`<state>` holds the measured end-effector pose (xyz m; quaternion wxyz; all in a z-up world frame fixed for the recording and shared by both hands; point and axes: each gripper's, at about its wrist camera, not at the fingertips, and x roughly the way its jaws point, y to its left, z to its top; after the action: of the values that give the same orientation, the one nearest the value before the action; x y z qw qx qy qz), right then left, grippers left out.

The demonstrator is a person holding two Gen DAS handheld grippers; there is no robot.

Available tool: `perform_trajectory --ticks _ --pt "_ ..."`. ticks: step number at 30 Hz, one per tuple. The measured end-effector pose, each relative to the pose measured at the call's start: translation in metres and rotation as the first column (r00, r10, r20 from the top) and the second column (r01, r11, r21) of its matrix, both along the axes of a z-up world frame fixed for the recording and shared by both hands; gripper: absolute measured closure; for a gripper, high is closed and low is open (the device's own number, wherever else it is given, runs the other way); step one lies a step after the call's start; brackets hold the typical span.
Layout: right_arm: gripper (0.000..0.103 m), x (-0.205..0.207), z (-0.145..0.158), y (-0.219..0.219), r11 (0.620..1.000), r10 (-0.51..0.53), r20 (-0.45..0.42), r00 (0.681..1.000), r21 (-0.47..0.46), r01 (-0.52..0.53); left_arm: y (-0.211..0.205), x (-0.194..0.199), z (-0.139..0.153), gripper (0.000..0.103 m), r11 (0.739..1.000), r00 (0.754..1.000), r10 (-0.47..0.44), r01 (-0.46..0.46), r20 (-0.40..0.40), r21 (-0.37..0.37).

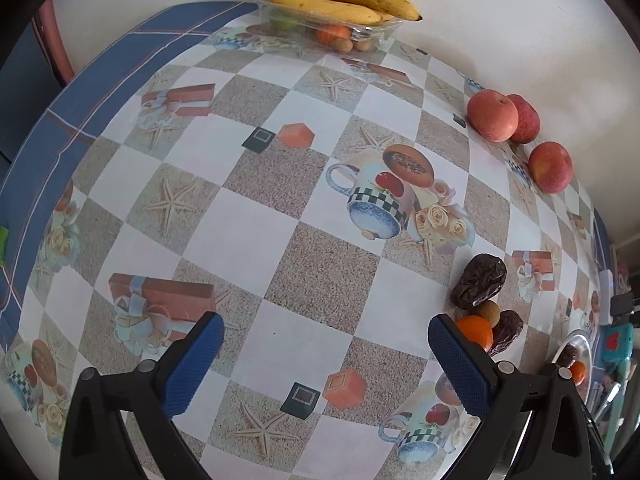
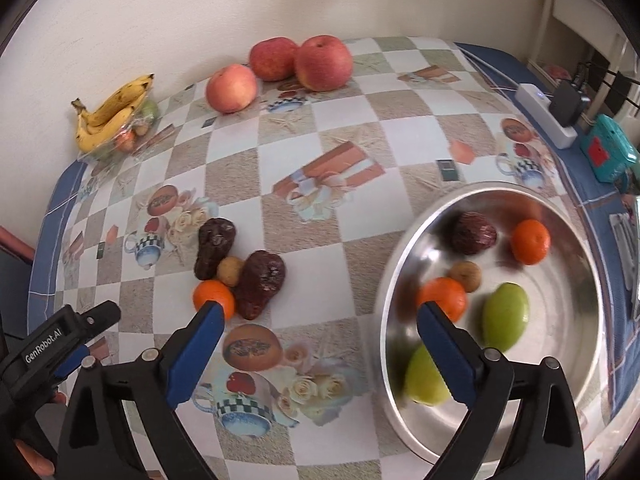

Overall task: Organize fruits
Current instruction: 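Withdraw both open tools from the bowl toward the remaining dates and tangerine, then grasp the last tangerine with the left tool while the right grasps a red date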

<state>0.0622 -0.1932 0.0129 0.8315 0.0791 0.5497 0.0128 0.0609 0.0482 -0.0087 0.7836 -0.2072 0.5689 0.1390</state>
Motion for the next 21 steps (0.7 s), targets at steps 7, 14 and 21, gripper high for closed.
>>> perform_trajectory --ticks 7,14,21 --pt "0.006 0.004 -0.009 0.013 0.999 0.044 -0.005 0.999 0.003 -0.044 -0.011 0.007 0.005 0.0 0.999 0.998 -0.04 0.041 0.055 -0.011" --pt "0.006 0.007 -0.007 0.025 0.994 0.108 0.046 0.993 0.009 -0.108 -0.01 0.017 0.005 0.0 0.999 0.993 -0.034 0.036 0.111 -0.021" --pt "0.008 0.014 -0.006 0.033 0.992 0.129 0.106 0.986 -0.019 -0.128 -0.015 0.031 0.002 0.0 0.995 0.986 -0.081 0.089 0.147 -0.05"
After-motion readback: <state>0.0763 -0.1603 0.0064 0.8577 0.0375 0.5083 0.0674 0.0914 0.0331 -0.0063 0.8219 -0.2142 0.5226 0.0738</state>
